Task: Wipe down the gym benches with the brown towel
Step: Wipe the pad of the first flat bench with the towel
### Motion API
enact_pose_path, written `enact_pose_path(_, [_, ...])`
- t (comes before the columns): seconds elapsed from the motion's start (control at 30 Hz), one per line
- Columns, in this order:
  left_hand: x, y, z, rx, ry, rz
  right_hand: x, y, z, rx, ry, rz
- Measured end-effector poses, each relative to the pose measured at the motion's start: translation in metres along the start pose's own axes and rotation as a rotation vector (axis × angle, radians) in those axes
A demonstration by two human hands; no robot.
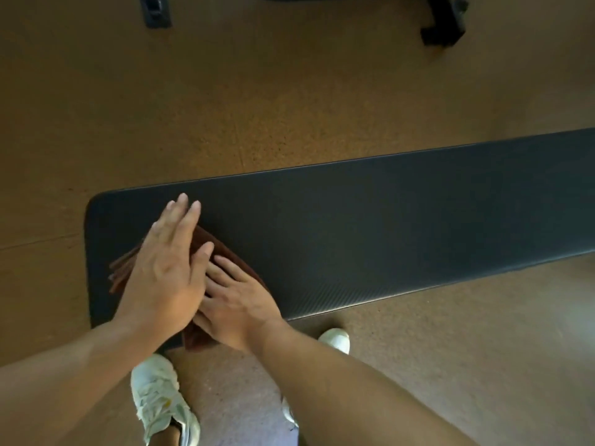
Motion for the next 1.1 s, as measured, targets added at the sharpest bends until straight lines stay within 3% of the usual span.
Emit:
enact_pose_path(0.17, [0.055, -0.020, -0.118, 0.220, -0.044, 0.081, -0.040, 0.095, -0.136, 0.196, -0.055, -0.173])
enact_pose_path(0.43, [0.124, -0.040, -0.285, 0.256, -0.018, 0.194, -0.087, 0.202, -0.277, 0.401, -0.041, -0.325])
enact_pose_path(0.6, [0.126, -0.035, -0.311, 0.301, -0.049, 0.224, -0.097, 0.249, -0.317, 0.589, -0.069, -0.475])
enact_pose_path(0.73, [0.126, -0.024, -0.283, 0.285, -0.068, 0.269, -0.101, 0.320, -0.357, 1.059, -0.163, -0.673])
enact_pose_path(0.87, [0.107, 0.016, -0.233, 0.095, 0.005, 0.272, -0.087, 0.382, -0.337, 1.619, -0.429, -0.954])
enact_pose_path(0.93, [0.092, 0.046, -0.202, 0.005, 0.033, 0.324, -0.059, 0.377, -0.304, 1.867, -0.807, -1.170])
enact_pose_path(0.97, [0.083, 0.061, -0.186, -0.030, 0.034, 0.360, -0.041, 0.365, -0.276, 1.962, -1.116, -1.266])
enact_pose_path(1.0, [0.075, 0.074, -0.169, -0.069, 0.043, 0.403, -0.016, 0.348, -0.243, 1.996, -1.349, -1.198])
enact_pose_path(1.1, [0.041, 0.109, -0.108, -0.299, 0.248, 0.468, 0.020, 0.278, -0.126, 1.857, -1.437, -0.729])
Point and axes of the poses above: each hand's wrist, its own y-axis away from the middle knuckle, its own x-axis out of the palm, z = x × y, the point moved 5 cm from there along -y, towards the middle knuckle, and after that the axes turned 9 degrees about -y, right-handed, at the moved point
